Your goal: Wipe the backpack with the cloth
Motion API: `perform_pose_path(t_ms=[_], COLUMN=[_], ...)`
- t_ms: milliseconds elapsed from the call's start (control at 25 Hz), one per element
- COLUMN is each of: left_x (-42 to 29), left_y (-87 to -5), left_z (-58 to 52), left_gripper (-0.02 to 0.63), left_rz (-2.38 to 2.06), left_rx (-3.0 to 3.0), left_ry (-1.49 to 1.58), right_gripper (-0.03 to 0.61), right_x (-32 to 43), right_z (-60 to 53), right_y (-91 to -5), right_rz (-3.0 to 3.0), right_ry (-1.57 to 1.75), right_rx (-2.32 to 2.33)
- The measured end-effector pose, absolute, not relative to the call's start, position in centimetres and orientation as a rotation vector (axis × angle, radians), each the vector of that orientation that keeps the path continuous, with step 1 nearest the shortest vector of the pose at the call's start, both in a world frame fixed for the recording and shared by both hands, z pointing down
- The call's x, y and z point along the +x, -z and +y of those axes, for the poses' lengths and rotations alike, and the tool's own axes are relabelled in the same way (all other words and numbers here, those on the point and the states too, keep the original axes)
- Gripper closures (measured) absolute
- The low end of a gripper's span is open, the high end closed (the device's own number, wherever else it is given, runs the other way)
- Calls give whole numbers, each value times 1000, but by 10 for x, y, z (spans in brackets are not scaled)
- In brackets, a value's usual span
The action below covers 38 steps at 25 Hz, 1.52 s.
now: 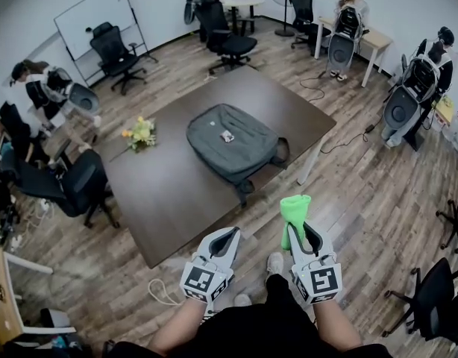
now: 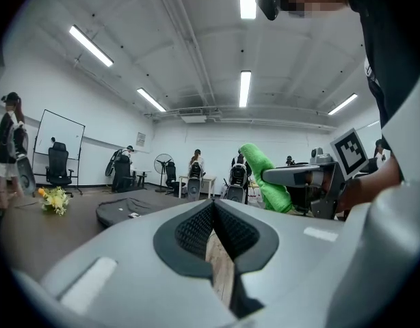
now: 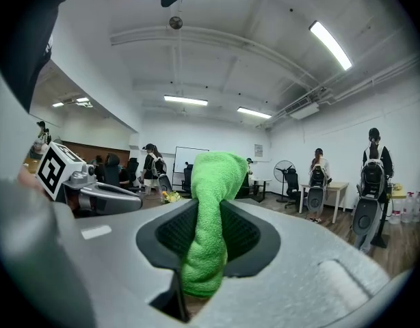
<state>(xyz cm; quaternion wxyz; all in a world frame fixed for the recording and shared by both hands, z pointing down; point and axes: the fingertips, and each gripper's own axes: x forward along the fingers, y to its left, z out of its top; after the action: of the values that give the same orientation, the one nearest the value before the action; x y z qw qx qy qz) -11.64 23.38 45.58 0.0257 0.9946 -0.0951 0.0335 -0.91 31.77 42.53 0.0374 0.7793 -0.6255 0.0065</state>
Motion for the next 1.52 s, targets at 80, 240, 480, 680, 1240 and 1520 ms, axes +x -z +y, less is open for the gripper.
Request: perform_pose_path(t_ms=[80,240,480,680,1240,1520], left_x=[-105,-75,-30,-3,12,-2], left_y=[-455,-454,-442,-444,-461,-460], left_z=[223,202,161,133,101,63], left_gripper=[594,594,594,594,594,594], left_rz=[-302,-313,-391,-491,-740,-840], left_rx=[3070,3083,3089,3064,2996,2941], left_ry=[-109,-129,-132,-159,-265,-248], right_gripper=[483,483,482,482,482,482], right_x=[2,32,77,108,143,134], right_z=[303,272,221,189,137,95], right_y=[-424,-426,-429,-434,-457,-460], right_rz=[-1940,-1977,-2041,-2102,-2234,-2277], right_ry=[-17,-22,-32,-60,-164,-181], right_rx=[2375,2353,2287,2213,2072,1966])
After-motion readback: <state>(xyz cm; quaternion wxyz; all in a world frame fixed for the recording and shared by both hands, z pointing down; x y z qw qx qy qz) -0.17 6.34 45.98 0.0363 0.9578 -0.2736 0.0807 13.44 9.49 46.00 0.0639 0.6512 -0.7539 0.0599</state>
